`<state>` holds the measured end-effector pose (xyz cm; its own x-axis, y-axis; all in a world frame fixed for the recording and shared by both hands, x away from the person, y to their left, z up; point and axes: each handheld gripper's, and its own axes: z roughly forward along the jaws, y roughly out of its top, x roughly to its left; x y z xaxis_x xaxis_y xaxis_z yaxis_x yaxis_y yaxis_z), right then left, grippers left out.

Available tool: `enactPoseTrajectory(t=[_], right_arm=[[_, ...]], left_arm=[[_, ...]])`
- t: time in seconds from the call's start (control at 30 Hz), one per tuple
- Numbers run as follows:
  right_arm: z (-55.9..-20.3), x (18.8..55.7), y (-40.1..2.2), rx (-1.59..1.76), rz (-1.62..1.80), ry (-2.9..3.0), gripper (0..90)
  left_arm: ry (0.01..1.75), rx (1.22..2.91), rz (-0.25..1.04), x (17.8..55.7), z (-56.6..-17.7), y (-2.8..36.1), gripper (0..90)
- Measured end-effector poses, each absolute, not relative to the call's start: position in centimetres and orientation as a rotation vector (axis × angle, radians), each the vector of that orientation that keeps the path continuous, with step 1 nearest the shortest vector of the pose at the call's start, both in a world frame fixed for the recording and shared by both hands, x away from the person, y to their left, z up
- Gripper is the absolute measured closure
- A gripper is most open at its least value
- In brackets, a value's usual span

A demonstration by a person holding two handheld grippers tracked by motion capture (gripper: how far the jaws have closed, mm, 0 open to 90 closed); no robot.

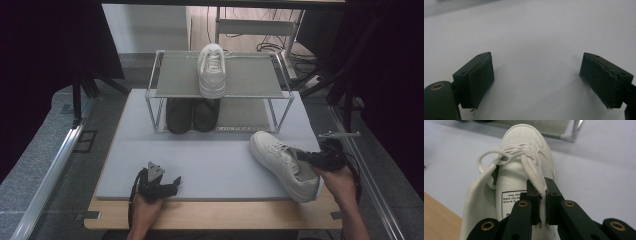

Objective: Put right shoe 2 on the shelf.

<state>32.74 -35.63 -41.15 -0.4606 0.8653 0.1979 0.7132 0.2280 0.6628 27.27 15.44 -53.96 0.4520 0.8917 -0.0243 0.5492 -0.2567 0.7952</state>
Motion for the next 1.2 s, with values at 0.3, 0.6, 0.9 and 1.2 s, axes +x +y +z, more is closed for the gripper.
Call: enactPoseTrajectory(t=[0.3, 0.6, 0.9, 1.2], right_arm=[[-41.2, 33.7, -32.5, 1.440, 1.104, 2.350, 84.3], [-41.0, 34.6, -29.7, 1.413, 1.180, 2.400, 84.2], [-40.4, 35.6, -27.3, 1.391, 1.261, 2.449, 84.0], [-39.1, 36.3, -25.6, 1.396, 1.367, 2.466, 83.9]], left_arm=[[1.208, 1.938, 0.568, 27.3, -54.0, 15.4, 11.9], [1.207, 1.939, 0.568, 27.3, -54.0, 15.5, 11.9], [1.205, 1.941, 0.570, 27.3, -53.9, 15.5, 12.0], [1.205, 1.940, 0.569, 27.3, -53.9, 15.5, 12.0]])
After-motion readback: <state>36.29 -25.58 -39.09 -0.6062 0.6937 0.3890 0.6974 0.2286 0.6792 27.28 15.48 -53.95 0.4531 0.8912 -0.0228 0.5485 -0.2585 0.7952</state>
